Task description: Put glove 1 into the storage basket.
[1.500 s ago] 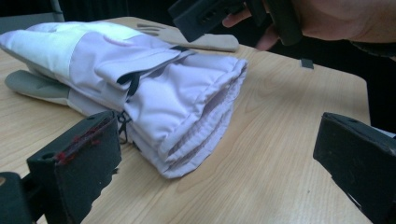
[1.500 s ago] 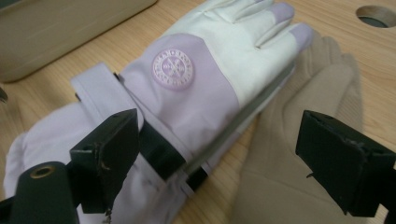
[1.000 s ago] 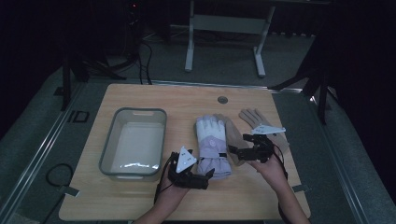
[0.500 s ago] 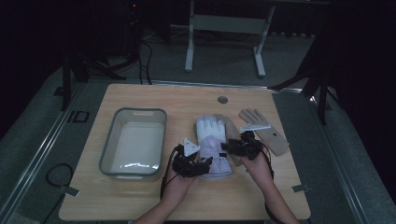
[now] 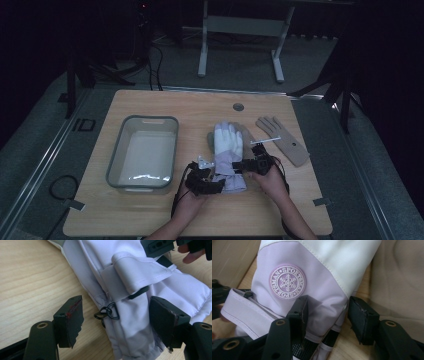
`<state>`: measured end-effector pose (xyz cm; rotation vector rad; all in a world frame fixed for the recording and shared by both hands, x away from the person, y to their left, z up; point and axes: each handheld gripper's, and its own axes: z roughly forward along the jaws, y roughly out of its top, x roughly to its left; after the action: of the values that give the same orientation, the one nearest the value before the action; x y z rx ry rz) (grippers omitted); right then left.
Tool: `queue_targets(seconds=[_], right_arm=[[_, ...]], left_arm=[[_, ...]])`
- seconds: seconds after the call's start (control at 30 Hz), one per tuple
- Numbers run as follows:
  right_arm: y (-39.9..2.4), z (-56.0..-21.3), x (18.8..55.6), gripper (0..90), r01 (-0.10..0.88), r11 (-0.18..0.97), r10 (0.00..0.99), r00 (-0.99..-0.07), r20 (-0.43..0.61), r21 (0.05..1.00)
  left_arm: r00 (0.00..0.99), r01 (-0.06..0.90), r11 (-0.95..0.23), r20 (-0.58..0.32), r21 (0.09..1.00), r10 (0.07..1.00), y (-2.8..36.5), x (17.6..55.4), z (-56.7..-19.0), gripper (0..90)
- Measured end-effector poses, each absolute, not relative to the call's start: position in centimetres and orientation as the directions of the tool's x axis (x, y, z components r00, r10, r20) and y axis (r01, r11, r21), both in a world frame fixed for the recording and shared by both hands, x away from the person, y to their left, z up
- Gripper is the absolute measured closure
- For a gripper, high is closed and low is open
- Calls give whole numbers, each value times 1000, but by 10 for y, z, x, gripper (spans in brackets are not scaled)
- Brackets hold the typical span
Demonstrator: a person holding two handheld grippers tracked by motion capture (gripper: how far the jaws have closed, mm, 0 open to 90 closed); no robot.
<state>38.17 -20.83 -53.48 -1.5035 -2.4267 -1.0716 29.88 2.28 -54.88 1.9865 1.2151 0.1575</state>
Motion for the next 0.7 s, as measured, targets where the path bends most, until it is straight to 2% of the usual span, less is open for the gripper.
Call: queue_targets(seconds=[0.17,0.27,0.33,0.4,0.5,0.6,0.7], right_arm=[[-211,-545,387,524,848,247,707,-488,512,468],[-212,-549,388,553,851,232,679,-489,548,471],[-210,-550,387,636,834,246,669,-514,537,493],[-206,-546,384,686,812,277,685,-542,487,514],[-195,-536,375,744,749,363,721,-603,342,554],[-184,-531,365,762,687,429,742,-638,206,586],[-177,-529,358,766,657,455,757,-641,128,602]], left_arm=[[540,717,-225,-321,660,779,29,304,-555,283],[550,705,-229,-314,671,774,29,304,-557,283],[561,700,-240,-310,673,767,30,305,-557,284],[563,702,-244,-312,669,765,31,305,-557,289],[567,707,-244,-326,663,757,31,306,-556,319],[573,711,-239,-349,661,741,33,306,-557,367],[572,722,-228,-377,654,729,35,307,-558,411]])
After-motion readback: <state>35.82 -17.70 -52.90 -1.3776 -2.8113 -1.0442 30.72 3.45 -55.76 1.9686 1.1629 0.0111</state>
